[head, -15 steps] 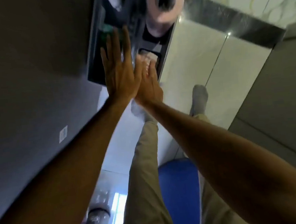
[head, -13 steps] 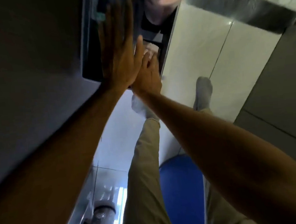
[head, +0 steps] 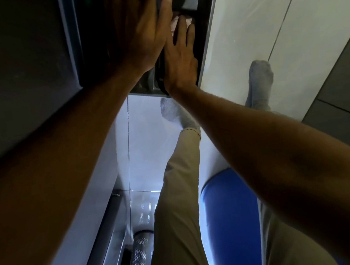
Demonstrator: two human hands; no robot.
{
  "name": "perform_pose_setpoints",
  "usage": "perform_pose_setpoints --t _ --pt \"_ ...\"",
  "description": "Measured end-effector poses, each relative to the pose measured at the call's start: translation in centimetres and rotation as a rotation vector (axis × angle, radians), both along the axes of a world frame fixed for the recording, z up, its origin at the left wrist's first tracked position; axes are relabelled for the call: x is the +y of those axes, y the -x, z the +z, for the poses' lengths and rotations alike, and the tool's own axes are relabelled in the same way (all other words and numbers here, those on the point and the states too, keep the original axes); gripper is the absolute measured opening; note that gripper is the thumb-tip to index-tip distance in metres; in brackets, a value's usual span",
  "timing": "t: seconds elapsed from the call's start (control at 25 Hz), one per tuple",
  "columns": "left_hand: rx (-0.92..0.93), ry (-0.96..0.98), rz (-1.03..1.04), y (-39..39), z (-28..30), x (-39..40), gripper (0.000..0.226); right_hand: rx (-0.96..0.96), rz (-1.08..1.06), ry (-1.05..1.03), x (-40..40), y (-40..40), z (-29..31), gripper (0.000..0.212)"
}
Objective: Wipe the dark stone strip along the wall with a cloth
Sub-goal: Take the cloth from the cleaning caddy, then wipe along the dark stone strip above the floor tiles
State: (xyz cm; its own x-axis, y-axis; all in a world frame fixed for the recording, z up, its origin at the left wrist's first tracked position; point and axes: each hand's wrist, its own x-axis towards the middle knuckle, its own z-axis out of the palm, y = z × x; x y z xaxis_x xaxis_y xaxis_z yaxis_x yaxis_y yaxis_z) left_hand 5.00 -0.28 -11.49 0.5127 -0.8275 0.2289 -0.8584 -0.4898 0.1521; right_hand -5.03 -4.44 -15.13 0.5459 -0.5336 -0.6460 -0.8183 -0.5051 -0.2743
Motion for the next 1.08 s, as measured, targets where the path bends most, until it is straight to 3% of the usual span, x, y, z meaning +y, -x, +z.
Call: perform_pose_setpoints --t 0.04,0.12,0.2,0.48,0.68,0.92,1.08 --pt "0.07 -0.041 0.025 -0.1 0.1 -0.2 0.027 -0.006 -0.03 -0.019 -0.2 0.0 0.3 0.096" --pt "0.364 -0.318 0.136 -0.2 0.8 -0.3 0.054 -0.048 -0.08 -0.073 -0.5 0.0 1.5 0.088" --pt "0.459 -0.417 0.193 -0.2 2.6 -0.8 0.072 -0.134 -0.102 -0.103 -1.4 0.4 4.1 0.072" --pt "0.369 -0.253 0.292 3.1 14.7 -1.5 0.064 -0.374 -0.202 -0.29 -10.1 5.4 21.6 0.045" --pt "0.378 -0.28 0.068 9.5 21.5 -8.0 0.061 -0.511 -0.235 -0.208 -22.1 8.1 29.2 0.042" --pt "0.485 -0.422 0.084 13.8 23.0 -20.9 0.062 -0.519 -0.349 -0.238 -36.7 8.6 29.1 0.049" --pt "0.567 -0.461 0.1 13.8 14.0 -29.6 0.07 -0.426 -0.28 -0.301 -44.8 8.6 20.0 0.056"
